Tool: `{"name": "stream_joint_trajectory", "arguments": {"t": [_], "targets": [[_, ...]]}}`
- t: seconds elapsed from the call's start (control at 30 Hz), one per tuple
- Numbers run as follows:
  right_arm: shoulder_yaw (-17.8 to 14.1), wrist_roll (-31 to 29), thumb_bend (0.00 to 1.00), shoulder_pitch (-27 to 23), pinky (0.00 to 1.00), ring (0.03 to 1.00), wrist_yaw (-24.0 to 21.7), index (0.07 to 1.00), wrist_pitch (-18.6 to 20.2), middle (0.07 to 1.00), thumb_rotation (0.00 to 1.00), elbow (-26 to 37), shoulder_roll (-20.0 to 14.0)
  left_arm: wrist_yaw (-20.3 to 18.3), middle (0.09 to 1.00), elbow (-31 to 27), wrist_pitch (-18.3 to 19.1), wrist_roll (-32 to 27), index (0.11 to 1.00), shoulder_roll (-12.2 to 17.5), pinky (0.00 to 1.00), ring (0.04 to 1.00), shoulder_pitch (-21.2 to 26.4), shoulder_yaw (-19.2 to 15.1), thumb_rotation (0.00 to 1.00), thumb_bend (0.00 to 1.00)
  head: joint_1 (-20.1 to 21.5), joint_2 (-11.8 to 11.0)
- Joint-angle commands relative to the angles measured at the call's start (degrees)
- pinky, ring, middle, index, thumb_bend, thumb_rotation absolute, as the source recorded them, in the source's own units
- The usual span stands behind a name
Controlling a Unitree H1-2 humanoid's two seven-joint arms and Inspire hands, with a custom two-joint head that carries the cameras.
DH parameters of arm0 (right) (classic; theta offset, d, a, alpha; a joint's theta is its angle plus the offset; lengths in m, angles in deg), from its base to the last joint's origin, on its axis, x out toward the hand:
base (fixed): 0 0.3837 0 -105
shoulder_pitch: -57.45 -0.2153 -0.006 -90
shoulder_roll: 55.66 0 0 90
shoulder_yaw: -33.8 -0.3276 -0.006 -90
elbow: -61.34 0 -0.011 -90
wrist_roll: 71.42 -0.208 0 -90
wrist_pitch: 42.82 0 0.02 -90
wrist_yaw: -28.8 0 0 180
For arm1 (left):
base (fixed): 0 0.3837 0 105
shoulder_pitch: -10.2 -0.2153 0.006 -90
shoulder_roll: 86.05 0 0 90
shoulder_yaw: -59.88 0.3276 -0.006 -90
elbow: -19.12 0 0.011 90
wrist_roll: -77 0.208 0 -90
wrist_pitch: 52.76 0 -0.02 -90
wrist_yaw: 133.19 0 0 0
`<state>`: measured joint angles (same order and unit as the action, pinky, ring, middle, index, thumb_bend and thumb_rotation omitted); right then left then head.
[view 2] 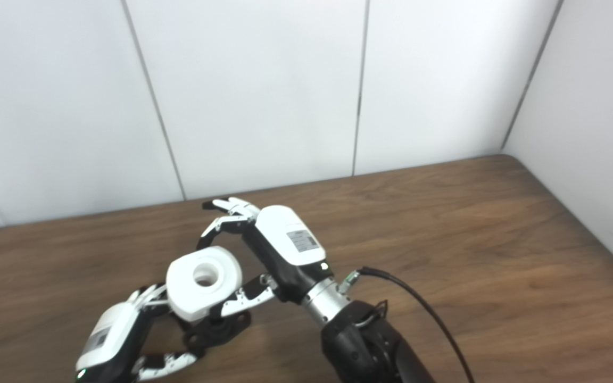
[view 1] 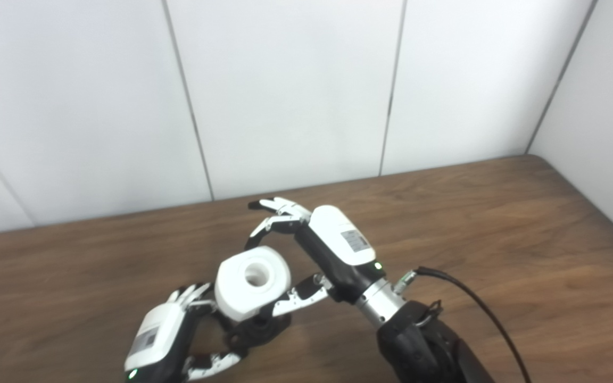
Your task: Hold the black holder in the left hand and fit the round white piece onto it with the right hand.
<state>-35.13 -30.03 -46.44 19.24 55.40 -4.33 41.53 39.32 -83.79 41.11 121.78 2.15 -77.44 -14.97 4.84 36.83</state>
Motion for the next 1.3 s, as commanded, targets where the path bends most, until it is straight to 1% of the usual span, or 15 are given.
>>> {"name": "stream_joint_trajectory", "arguments": {"t": [0.0, 0.13, 0.27, 0.37, 0.43, 0.5, 0.7, 0.8, 0.93, 1.0, 1.1, 1.27], "targets": [[0.38, -0.06, 0.51, -0.51, 0.75, 0.898, -0.75, 0.476, -1.03, 0.873, 0.14, 3.38, 1.29, 0.36, 0.904, -2.07, 0.19, 0.64, 0.481, -0.40, 1.00, 0.944, 1.34, -0.05, 0.05, 0.52, -0.85, 0.31], [0.46, -0.12, 0.51, 0.58, 0.77, 0.913, -3.14, 0.476, -0.56, 0.883, 0.14, 5.44, 1.64, 0.05, 0.903, -2.74, 1.15, 1.37, 0.481, -1.00, 1.00, 0.945, 1.25, 0.06, 0.05, 0.52, -1.67, 0.72], [0.57, 0.66, 0.51, 1.42, 0.80, 0.939, -6.70, 0.477, 1.10, 0.901, 0.14, 7.92, 1.61, 0.83, 0.895, -2.70, 0.55, 1.17, 0.481, -1.35, 1.00, 0.939, 1.12, 0.05, 0.05, 0.52, -2.07, 1.25], [0.69, 2.29, 0.51, 1.66, 0.86, 0.949, -9.51, 0.477, 1.98, 0.909, 0.14, 9.87, 1.58, 0.98, 0.895, -2.82, 0.37, 1.19, 0.480, -1.48, 1.00, 0.941, 1.05, 0.13, 0.05, 0.52, -2.01, 1.44], [0.72, 3.69, 0.51, 1.69, 0.92, 0.953, -11.07, 0.477, 2.62, 0.912, 0.14, 11.17, 1.78, 1.01, 0.896, -2.87, 0.40, 1.44, 0.480, -1.52, 1.00, 0.941, 0.96, 0.24, 0.05, 0.52, -1.91, 1.43], [0.64, 5.40, 0.51, 1.66, 0.95, 0.956, -12.29, 0.476, 2.98, 0.914, 0.14, 12.28, 2.03, 0.65, 0.900, -3.12, 0.78, 1.64, 0.480, -1.56, 1.00, 0.946, 0.86, 0.35, 0.05, 0.52, -1.85, 1.36], [-0.52, 9.59, 0.51, 1.70, 0.96, 0.963, -15.04, 0.476, 3.32, 0.906, 0.14, 14.80, 2.78, 0.21, 0.902, -3.86, 1.79, 2.15, 0.480, -1.93, 1.00, 0.950, 0.39, 0.55, 0.05, 0.52, -1.48, 1.25], [-1.32, 11.70, 0.51, 1.97, 0.96, 0.967, -14.89, 0.476, 2.61, 0.904, 0.14, 15.02, 2.89, 0.32, 0.901, -4.04, 1.72, 2.20, 0.480, -1.95, 1.00, 0.952, 0.17, 0.57, 0.05, 0.52, -1.30, 1.17], [-2.45, 13.52, 0.51, 2.47, 0.90, 0.959, -12.84, 0.476, 0.59, 0.891, 0.14, 14.18, 2.55, 0.25, 0.903, -4.18, 1.58, 2.02, 0.480, -2.02, 1.00, 0.954, -0.08, 0.44, 0.05, 0.52, -1.43, 1.01], [-2.96, 13.82, 0.51, 2.66, 0.89, 0.958, -12.03, 0.476, -0.09, 0.889, 0.14, 13.64, 2.50, 0.22, 0.902, -4.17, 1.58, 2.08, 0.480, -2.07, 1.00, 0.951, -0.17, 0.42, 0.05, 0.52, -1.46, 0.93], [-3.60, 14.86, 0.51, 2.87, 0.93, 0.967, -10.82, 0.477, -0.74, 0.897, 0.14, 12.78, 2.43, 0.41, 0.901, -4.04, 1.50, 2.16, 0.480, -2.19, 1.00, 0.950, -0.35, 0.41, 0.05, 0.52, -1.46, 0.78], [-4.58, 15.83, 0.51, 3.03, 0.95, 0.976, -10.54, 0.478, -1.11, 0.899, 0.14, 12.33, 2.62, 0.50, 0.902, -3.93, 1.35, 2.53, 0.481, -2.21, 1.00, 0.948, -0.42, 0.52, 0.05, 0.52, -1.70, 0.99]]}}
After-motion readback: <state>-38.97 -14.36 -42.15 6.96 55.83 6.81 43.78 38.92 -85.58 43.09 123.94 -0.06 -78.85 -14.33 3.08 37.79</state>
